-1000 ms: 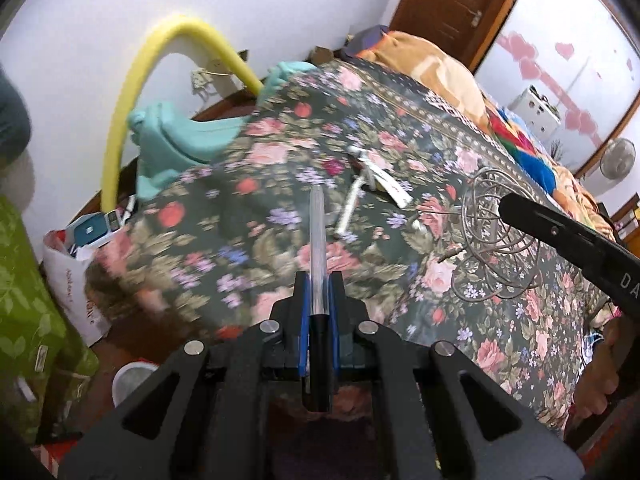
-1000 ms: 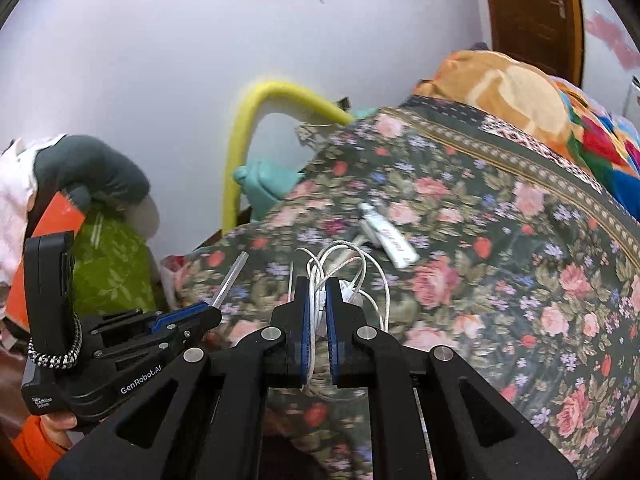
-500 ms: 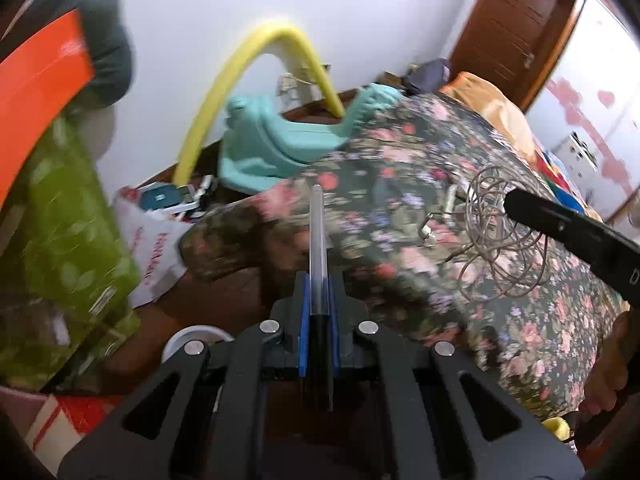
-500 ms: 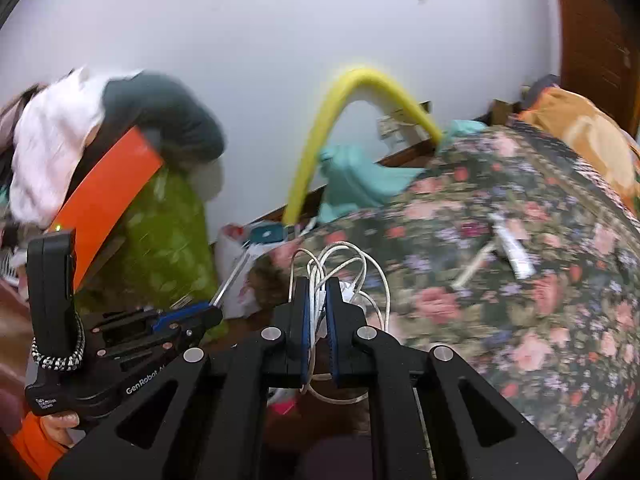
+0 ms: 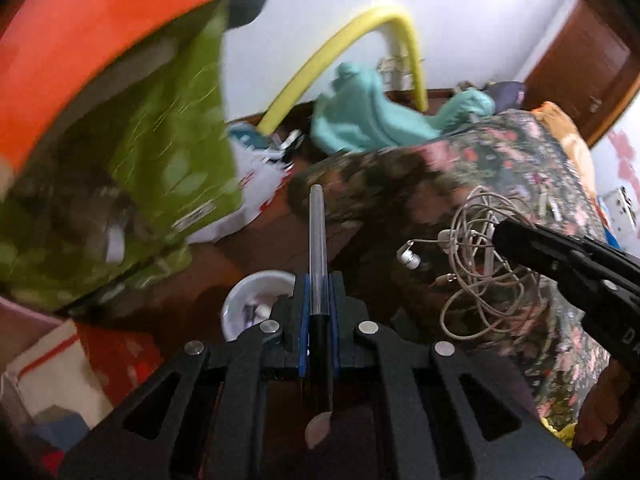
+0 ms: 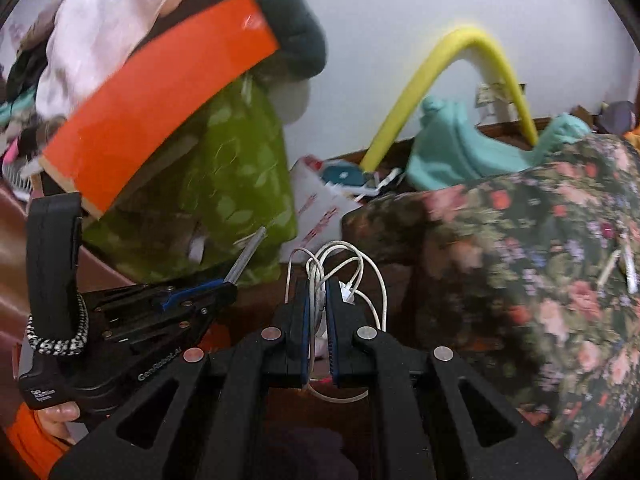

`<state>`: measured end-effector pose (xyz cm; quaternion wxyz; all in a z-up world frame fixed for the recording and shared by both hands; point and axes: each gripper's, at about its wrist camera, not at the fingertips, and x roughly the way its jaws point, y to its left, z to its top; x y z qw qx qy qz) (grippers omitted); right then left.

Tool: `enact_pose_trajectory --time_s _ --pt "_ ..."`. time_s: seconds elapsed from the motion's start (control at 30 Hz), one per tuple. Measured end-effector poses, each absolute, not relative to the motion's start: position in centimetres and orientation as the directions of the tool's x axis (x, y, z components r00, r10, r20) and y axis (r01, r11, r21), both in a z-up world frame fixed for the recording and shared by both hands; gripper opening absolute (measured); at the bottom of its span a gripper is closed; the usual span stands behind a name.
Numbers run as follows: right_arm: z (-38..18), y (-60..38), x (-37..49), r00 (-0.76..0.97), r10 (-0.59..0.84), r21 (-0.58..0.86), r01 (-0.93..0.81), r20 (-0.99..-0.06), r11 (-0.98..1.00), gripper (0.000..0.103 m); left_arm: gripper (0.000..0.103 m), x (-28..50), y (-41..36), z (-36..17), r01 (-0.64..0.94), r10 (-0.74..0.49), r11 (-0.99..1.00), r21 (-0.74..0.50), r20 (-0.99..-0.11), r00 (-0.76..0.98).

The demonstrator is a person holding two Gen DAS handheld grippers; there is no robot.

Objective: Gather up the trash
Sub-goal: 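Lift the earphone cable and pen and carry them over the white cup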

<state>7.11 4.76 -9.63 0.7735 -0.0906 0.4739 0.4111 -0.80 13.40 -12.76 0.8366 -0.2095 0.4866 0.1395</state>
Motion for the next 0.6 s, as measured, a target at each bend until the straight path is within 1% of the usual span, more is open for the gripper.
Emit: enact_pose_trajectory --time_s 0.23,0.37,0.53,0.6 --pt "-12.9 8.1 6.6 0.124 0.519 0.268 -0.743 -0.846 0.613 0.007 0.007 -1.6 16.1 -18.4 -0.514 0.021 0.837 -0.187 -0.928 0.373" --pt "-14.5 9.5 6.9 0.083 0.499 0.279 -0.745 -0.862 0.606 0.007 0.007 -1.2 17.2 -21.4 -0.542 -0.02 0.816 -0.202 -0.946 0.323" --pt "-16.3 10.6 7.7 0.021 0.479 0.315 -0.727 -0.878 0.61 0.007 0.007 0.0 17.6 -23.6 -0.55 -0.078 0.799 -0.244 -0.949 0.307" --pt "-16.7 10.9 7.9 0.01 0.472 0.316 -0.729 -0.882 0.607 0.007 0.01 0.6 17.6 -24.1 -0.548 -0.07 0.806 -0.223 -0.956 0.286"
